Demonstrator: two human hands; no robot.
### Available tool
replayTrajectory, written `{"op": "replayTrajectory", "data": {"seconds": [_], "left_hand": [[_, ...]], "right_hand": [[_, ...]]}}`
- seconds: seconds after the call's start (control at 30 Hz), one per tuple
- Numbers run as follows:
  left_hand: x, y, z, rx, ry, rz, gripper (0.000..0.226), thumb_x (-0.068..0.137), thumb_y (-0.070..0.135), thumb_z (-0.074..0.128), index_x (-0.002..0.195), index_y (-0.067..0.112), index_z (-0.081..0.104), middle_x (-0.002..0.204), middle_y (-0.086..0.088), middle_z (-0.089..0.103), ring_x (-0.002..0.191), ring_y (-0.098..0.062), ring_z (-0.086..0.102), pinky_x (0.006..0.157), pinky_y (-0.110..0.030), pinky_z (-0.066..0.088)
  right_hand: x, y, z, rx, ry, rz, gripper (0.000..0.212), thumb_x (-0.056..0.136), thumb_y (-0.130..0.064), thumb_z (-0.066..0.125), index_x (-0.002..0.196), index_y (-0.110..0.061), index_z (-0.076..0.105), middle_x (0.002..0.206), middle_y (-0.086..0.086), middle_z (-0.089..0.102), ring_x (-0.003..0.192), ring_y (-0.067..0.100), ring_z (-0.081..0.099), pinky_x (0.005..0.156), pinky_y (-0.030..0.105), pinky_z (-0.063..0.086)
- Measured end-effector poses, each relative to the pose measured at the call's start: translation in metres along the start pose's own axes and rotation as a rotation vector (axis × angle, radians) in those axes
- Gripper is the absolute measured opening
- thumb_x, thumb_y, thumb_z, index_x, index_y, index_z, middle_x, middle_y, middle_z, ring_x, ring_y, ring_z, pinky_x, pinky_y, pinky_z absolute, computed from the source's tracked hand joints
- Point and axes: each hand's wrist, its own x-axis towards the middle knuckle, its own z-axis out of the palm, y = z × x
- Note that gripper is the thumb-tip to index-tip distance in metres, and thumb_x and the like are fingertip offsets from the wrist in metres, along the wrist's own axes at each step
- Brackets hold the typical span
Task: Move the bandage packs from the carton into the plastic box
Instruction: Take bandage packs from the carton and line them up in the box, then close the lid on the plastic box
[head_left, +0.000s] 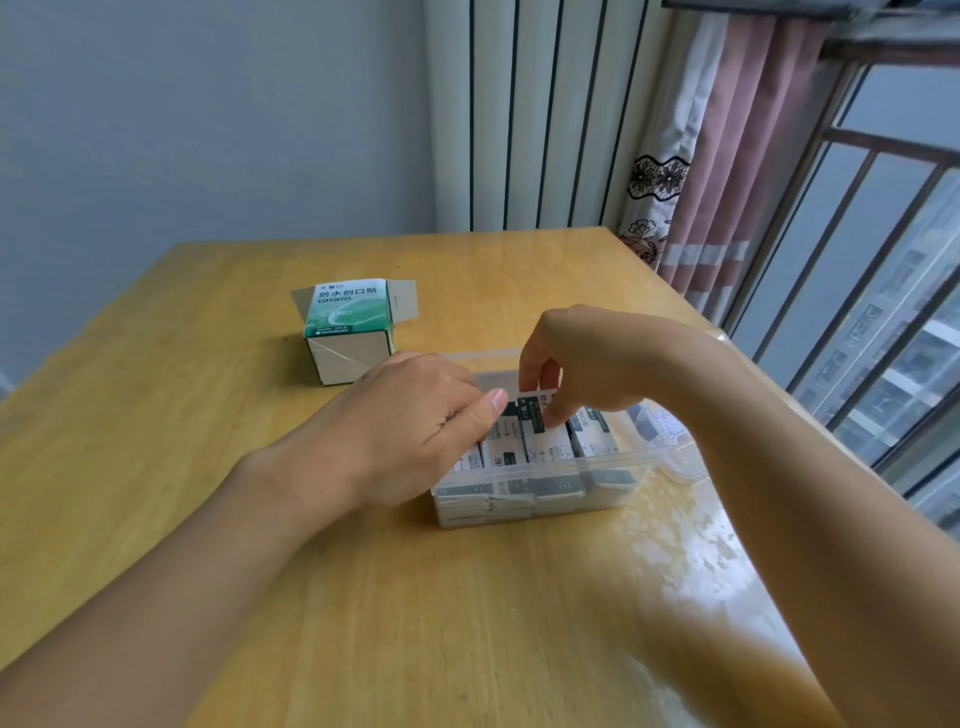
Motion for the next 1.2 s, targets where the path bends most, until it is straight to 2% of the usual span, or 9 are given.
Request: {"op": "replayTrajectory", "data": {"seconds": [0.1,0.33,0.63,0.8,0.93,1.07,1.2], "left_hand": [[0.000,0.001,-0.001,-0.008,-0.006,-0.004,0.077,0.097,0.060,0.006,0.078,0.017,0.068,0.077,0.002,0.063,0.081,-0.015,0.059,0.082,-0.035,0.045],[0.000,0.001,-0.002,-0.029,-0.008,0.006,0.075,0.098,0.058,0.009,0.077,0.020,0.070,0.077,0.003,0.063,0.081,-0.014,0.059,0.082,-0.036,0.045],[-0.001,0.001,-0.001,-0.084,-0.006,0.004,0.075,0.098,0.061,0.009,0.076,0.027,0.072,0.076,0.011,0.064,0.083,-0.004,0.059,0.088,-0.032,0.045],[-0.001,0.000,-0.001,-0.095,0.005,0.000,0.075,0.098,0.062,0.011,0.077,0.025,0.072,0.078,0.008,0.065,0.083,-0.006,0.059,0.081,-0.033,0.047],[-0.001,0.002,0.000,-0.121,0.023,0.000,0.074,0.098,0.062,0.013,0.079,0.022,0.072,0.079,0.009,0.066,0.084,-0.004,0.059,0.079,-0.032,0.047],[-0.001,0.004,0.002,-0.143,0.026,0.016,0.071,0.098,0.063,0.014,0.081,0.023,0.071,0.080,0.009,0.066,0.086,-0.005,0.059,0.079,-0.033,0.048],[-0.001,0.004,0.002,-0.132,0.013,0.008,0.071,0.098,0.063,0.014,0.083,0.024,0.071,0.082,0.010,0.067,0.088,-0.005,0.059,0.080,-0.033,0.048]], "right_hand": [[-0.001,0.001,0.001,0.000,-0.011,0.007,0.044,0.077,-0.025,0.085,0.118,-0.024,0.069,0.105,-0.005,0.065,0.095,0.021,0.061,0.086,0.036,0.055],[0.000,0.001,0.002,-0.002,-0.030,0.011,0.045,0.076,-0.025,0.086,0.118,-0.021,0.069,0.108,-0.003,0.069,0.095,0.021,0.063,0.089,0.036,0.056],[0.001,0.002,0.001,0.043,-0.025,-0.010,0.050,0.073,-0.025,0.088,0.119,-0.022,0.067,0.104,-0.007,0.069,0.093,0.019,0.065,0.086,0.035,0.056],[-0.004,0.005,-0.006,0.068,-0.034,-0.009,0.051,0.074,-0.025,0.087,0.121,-0.024,0.066,0.106,-0.008,0.069,0.087,0.016,0.068,0.078,0.030,0.057],[-0.005,0.012,-0.009,-0.021,-0.001,0.051,0.054,0.074,-0.020,0.087,0.124,-0.022,0.065,0.106,-0.001,0.072,0.084,0.018,0.069,0.078,0.032,0.057],[-0.004,0.008,-0.005,-0.091,-0.076,0.130,0.061,0.070,-0.017,0.090,0.125,-0.018,0.062,0.106,0.004,0.074,0.081,0.022,0.073,0.079,0.036,0.060],[-0.002,0.001,-0.001,-0.186,-0.064,0.165,0.066,0.065,-0.022,0.094,0.123,-0.017,0.063,0.113,0.003,0.066,0.094,0.028,0.066,0.087,0.042,0.058]]}}
